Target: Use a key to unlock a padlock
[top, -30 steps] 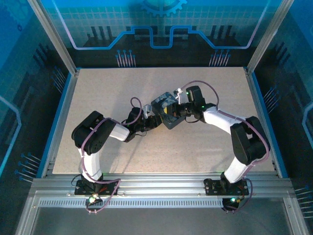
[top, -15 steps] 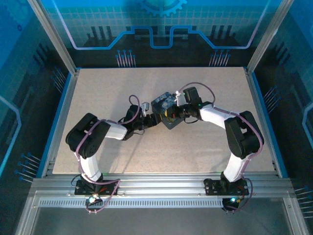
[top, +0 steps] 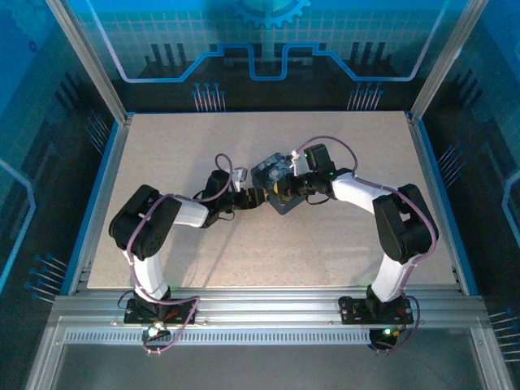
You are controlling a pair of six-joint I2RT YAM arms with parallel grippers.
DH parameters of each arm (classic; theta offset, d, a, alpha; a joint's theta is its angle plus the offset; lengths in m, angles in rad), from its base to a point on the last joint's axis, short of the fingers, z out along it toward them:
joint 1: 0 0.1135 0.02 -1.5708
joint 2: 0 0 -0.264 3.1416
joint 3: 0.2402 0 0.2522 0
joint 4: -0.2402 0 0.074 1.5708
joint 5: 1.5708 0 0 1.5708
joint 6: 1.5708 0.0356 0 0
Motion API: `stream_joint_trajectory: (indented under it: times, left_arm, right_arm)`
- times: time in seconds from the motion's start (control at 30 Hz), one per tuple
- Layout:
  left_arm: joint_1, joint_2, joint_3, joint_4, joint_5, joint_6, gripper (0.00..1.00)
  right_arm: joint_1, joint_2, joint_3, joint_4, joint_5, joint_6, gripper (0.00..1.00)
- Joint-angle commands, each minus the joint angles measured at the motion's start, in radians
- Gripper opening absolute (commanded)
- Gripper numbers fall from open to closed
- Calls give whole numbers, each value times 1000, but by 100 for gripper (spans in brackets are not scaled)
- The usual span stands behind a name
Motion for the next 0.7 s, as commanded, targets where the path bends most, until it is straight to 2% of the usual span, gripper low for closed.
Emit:
stream_joint_trajectory:
  times: [0.0,0.27,0.67]
  left_arm:
    - [5,34,37,-1,63,110,64]
    - [6,73,72,21,107,176,64]
    - [5,120,70,119,205,102,53]
  right_arm:
    - [3,20,11,-51,6,-23,3]
    - [4,18,12,-48,4,-25,3]
    - [4,16,9,-39,-3,-21,3]
